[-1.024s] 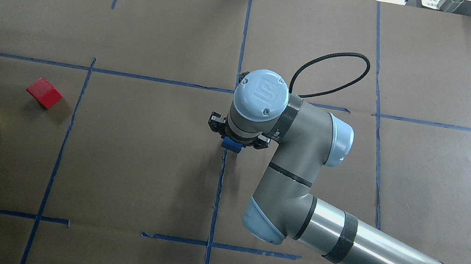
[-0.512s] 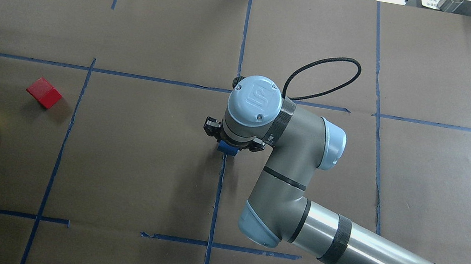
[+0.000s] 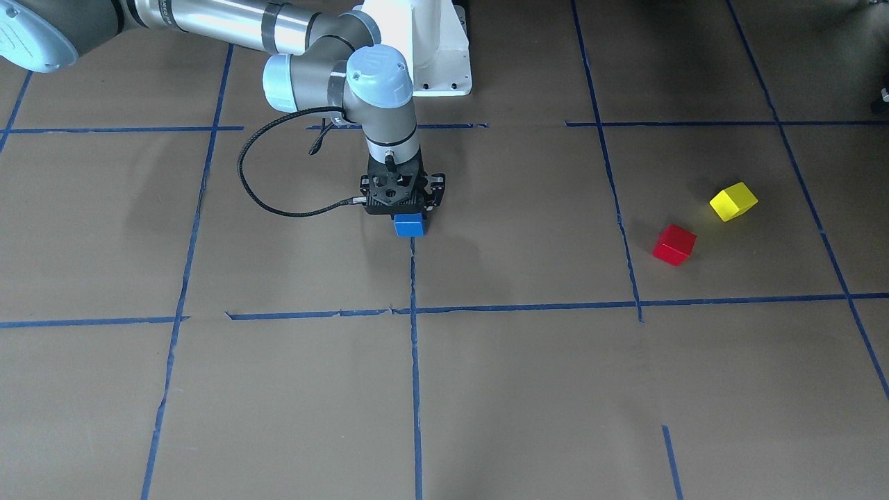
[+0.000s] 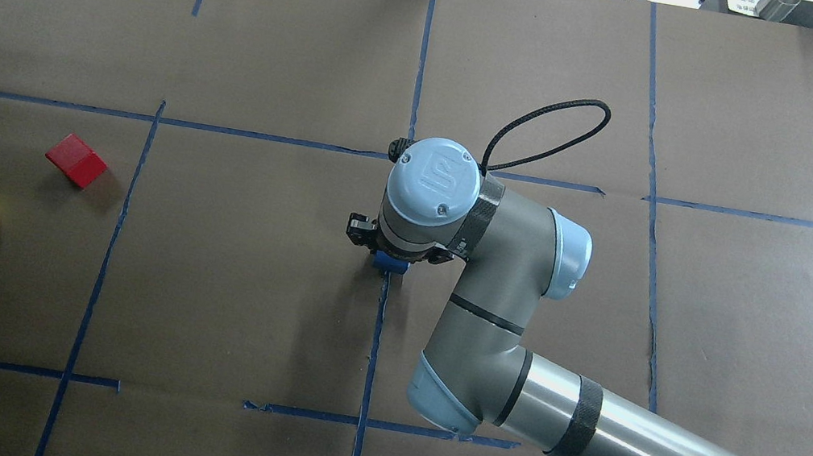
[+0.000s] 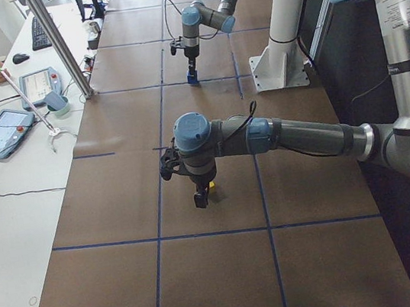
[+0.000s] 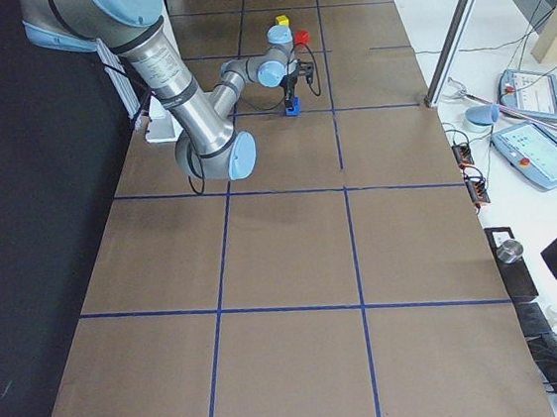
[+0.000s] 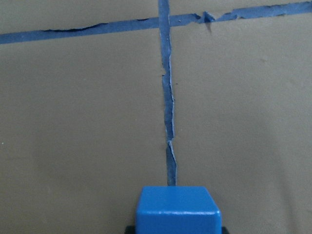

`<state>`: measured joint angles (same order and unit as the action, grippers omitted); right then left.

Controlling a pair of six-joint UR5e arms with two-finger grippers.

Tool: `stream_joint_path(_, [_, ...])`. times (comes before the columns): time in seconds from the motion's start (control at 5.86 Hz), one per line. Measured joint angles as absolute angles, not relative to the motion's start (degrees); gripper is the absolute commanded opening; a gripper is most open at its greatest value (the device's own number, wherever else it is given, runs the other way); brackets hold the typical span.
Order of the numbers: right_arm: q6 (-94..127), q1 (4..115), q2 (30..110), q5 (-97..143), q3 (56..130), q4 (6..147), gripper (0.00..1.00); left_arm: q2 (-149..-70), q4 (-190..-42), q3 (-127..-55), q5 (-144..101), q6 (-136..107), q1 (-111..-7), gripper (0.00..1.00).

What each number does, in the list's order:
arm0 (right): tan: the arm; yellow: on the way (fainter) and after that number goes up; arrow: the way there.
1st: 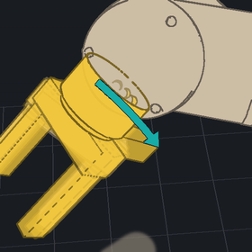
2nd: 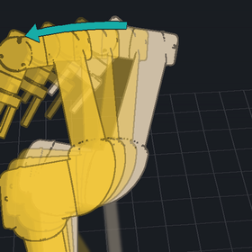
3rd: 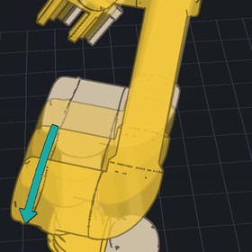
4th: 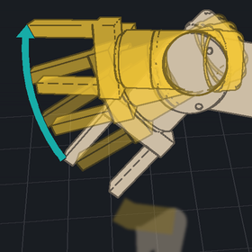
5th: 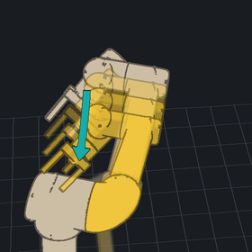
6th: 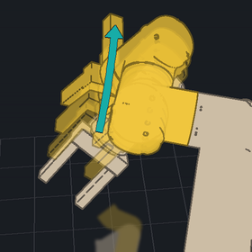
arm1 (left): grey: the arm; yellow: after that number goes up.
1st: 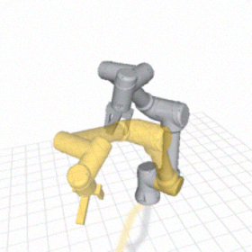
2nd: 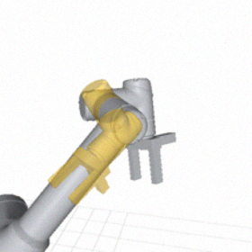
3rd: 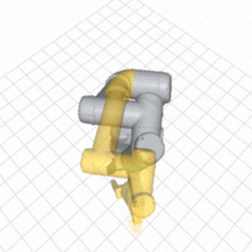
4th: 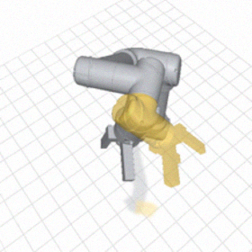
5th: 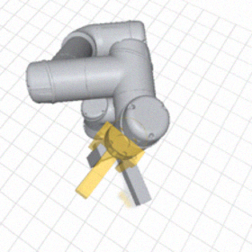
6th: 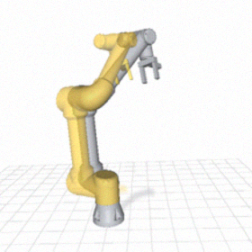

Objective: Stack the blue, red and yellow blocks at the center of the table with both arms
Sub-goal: 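Lower the blue cube onto the center and open the right gripper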

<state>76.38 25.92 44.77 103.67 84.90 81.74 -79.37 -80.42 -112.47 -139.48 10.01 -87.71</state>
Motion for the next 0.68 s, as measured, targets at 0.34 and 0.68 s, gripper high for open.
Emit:
stream_joint_path(0.34, [75.9,25.6,43.7,103.0,83.6,81.7,1.0,-79.4,-80.4,-112.4,-139.5,10.0,-87.7,1.0])
stream_joint_path(0.68, [75.1,28.5,43.9,105.8,86.2,82.0,1.0,-79.5,-81.4,-112.3,-139.5,9.4,-86.7,1.0])
